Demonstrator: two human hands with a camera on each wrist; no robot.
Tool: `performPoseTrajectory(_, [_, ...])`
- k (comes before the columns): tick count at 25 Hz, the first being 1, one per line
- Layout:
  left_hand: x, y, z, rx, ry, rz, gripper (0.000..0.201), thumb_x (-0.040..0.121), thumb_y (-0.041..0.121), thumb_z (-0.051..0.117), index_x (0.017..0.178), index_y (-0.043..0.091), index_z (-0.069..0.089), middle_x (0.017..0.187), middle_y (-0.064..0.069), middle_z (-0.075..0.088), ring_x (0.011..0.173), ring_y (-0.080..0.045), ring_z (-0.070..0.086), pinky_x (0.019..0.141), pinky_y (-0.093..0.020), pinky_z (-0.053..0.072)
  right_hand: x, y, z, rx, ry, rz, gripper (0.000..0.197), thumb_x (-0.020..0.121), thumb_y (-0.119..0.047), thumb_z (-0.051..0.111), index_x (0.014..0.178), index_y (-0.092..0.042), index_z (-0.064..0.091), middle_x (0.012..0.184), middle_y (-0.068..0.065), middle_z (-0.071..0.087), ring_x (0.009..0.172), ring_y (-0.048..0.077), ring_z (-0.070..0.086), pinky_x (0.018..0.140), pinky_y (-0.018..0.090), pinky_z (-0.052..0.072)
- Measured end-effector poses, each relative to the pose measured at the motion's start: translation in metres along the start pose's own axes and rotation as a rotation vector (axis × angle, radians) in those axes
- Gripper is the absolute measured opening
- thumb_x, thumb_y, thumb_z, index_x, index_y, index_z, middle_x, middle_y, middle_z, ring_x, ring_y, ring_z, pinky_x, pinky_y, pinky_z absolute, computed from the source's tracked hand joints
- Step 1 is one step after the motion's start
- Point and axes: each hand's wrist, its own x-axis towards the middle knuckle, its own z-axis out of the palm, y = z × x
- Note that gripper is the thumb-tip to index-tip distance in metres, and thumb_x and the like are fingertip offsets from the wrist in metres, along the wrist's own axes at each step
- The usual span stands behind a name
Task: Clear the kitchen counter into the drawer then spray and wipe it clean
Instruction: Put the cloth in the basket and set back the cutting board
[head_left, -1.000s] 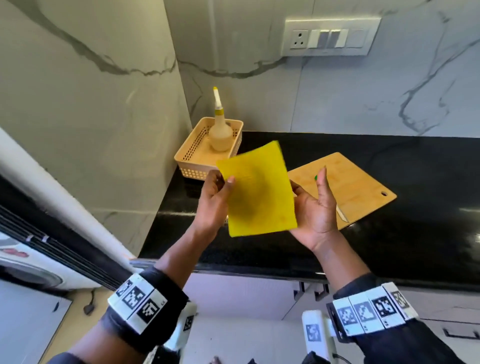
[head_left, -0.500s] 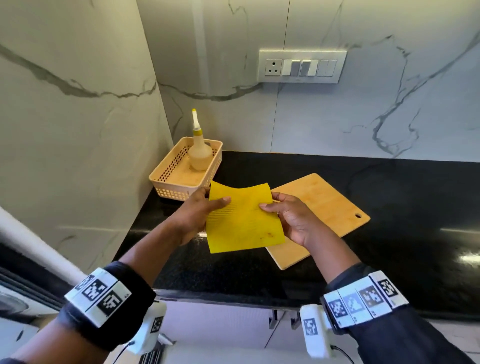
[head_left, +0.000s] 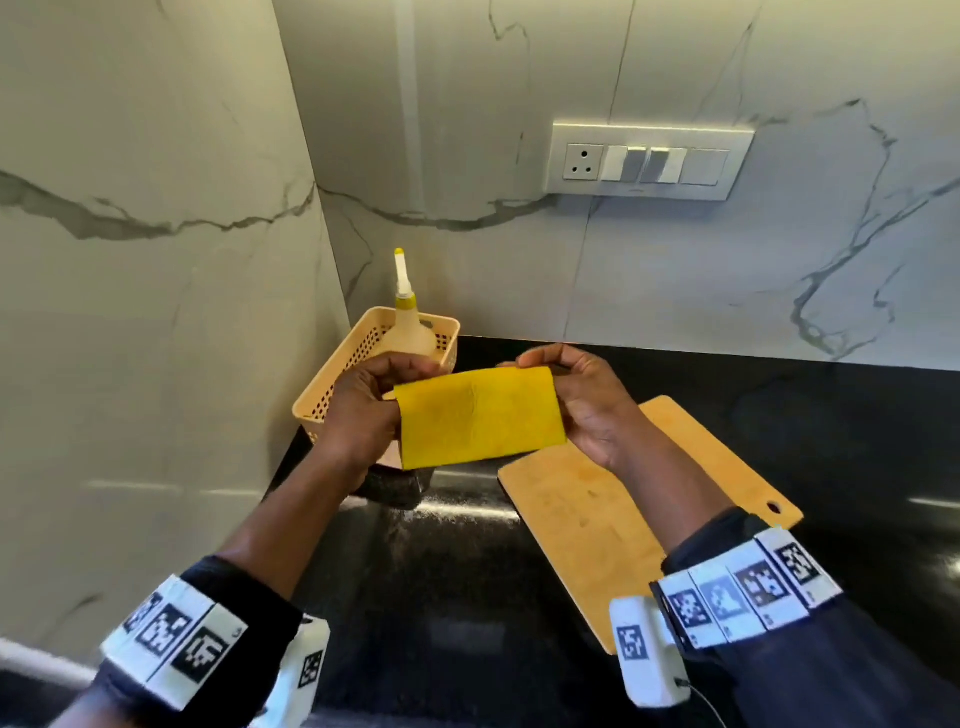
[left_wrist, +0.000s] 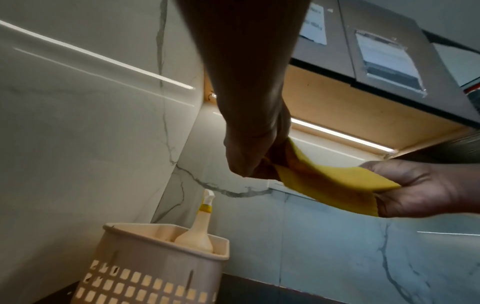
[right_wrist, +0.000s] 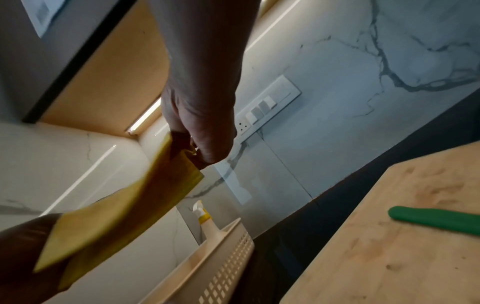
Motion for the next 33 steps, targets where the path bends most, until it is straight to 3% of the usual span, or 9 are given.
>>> performPoseTrajectory(4, [0.040, -0.027, -0.034, -0.056, 0.126, -0.245, 0.015, 0.087, 0.003, 0.066, 0.095, 0.016, 0.066, 0.090, 0.000, 0.074, 0.080, -0.022, 0.069, 0.061, -0.034, 0.057, 0.045, 0.024, 0.027, -0.148, 0.037, 0.096, 0.012, 0.092, -0.008, 0.064, 0.096, -0.018, 0.067, 0.084, 0.005, 0.070, 0.074, 0.018, 0.066, 0.058, 0.033, 0.055])
performPoseTrajectory(9, [0.081, -0.045, -0.084, -0.017, 0.190, -0.466, 0.018, 0.087, 0.006, 0.067, 0.104, 0.012, 0.067, 0.089, -0.010, 0.071, 0.066, -0.020, 0.067, 0.051, -0.027, 0.055, 0.096, 0.048, 0.074, -0.306, 0.013, 0.133, 0.019, 0.087, 0.005, 0.065, 0.102, -0.007, 0.065, 0.087, 0.010, 0.067, 0.067, 0.016, 0.066, 0.051, 0.030, 0.057])
performPoseTrajectory(13, [0.108, -0.057, -0.096, -0.055, 0.260, -0.550, 0.025, 0.094, 0.011, 0.053, 0.115, 0.008, 0.066, 0.104, -0.012, 0.071, 0.087, -0.030, 0.070, 0.071, -0.039, 0.060, 0.127, 0.057, 0.098, -0.665, 0.019, 0.052, 0.028, 0.085, 0.002, 0.068, 0.109, -0.010, 0.060, 0.091, 0.011, 0.066, 0.072, 0.020, 0.068, 0.060, 0.035, 0.061])
performPoseTrajectory(17, [0.122, -0.070, -0.095, 0.342, 0.211, -0.439, 0.052, 0.088, 0.002, 0.063, 0.138, 0.007, 0.051, 0.131, -0.010, 0.061, 0.115, -0.028, 0.061, 0.099, -0.043, 0.050, 0.149, 0.055, 0.122, -1.323, 0.005, -0.101, 0.019, 0.084, -0.014, 0.069, 0.103, -0.019, 0.067, 0.092, 0.000, 0.064, 0.080, 0.018, 0.061, 0.069, 0.033, 0.052])
performPoseTrajectory(22, [0.124, -0.080, -0.085, 0.780, 0.079, -0.398, 0.047, 0.090, 0.005, 0.065, 0.135, 0.014, 0.054, 0.139, -0.010, 0.053, 0.122, -0.030, 0.055, 0.101, -0.040, 0.046, 0.163, 0.062, 0.141, -1.706, -0.190, -0.064, 0.024, 0.089, -0.019, 0.068, 0.113, -0.016, 0.066, 0.104, 0.006, 0.067, 0.089, 0.023, 0.061, 0.086, 0.037, 0.051])
performPoseTrajectory(24, [0.122, -0.085, -0.083, 0.876, 0.015, -0.424, 0.050, 0.090, 0.011, 0.067, 0.137, 0.015, 0.051, 0.140, -0.010, 0.051, 0.123, -0.031, 0.053, 0.101, -0.042, 0.046, 0.161, 0.065, 0.137, -1.710, -0.200, -0.075, 0.029, 0.088, -0.019, 0.069, 0.117, -0.018, 0.065, 0.111, 0.006, 0.066, 0.100, 0.025, 0.062, 0.091, 0.037, 0.050])
performPoseTrajectory(27, [0.109, -0.085, -0.080, 0.973, -0.022, -0.397, 0.052, 0.090, 0.019, 0.068, 0.139, 0.020, 0.050, 0.142, -0.009, 0.050, 0.124, -0.030, 0.053, 0.100, -0.044, 0.045, 0.148, 0.072, 0.119, -1.482, -0.020, -0.119, 0.050, 0.079, -0.017, 0.077, 0.126, -0.021, 0.061, 0.129, 0.008, 0.051, 0.119, 0.029, 0.051, 0.095, 0.040, 0.049])
performPoseTrajectory(29, [0.098, -0.084, -0.079, 1.004, -0.034, -0.378, 0.053, 0.089, 0.024, 0.069, 0.139, 0.023, 0.050, 0.144, -0.007, 0.048, 0.126, -0.029, 0.051, 0.101, -0.044, 0.044, 0.135, 0.079, 0.108, -1.302, 0.048, -0.029, 0.065, 0.078, -0.017, 0.077, 0.137, -0.019, 0.049, 0.136, 0.011, 0.040, 0.123, 0.033, 0.048, 0.094, 0.041, 0.049])
performPoseTrajectory(33, [0.073, -0.078, -0.065, 1.008, -0.090, -0.356, 0.059, 0.086, 0.038, 0.070, 0.140, 0.025, 0.049, 0.145, -0.006, 0.047, 0.128, -0.028, 0.048, 0.102, -0.042, 0.042, 0.120, 0.078, 0.091, -1.092, 0.021, 0.041, 0.057, 0.086, -0.007, 0.064, 0.141, -0.009, 0.046, 0.137, 0.016, 0.053, 0.120, 0.034, 0.056, 0.091, 0.042, 0.051])
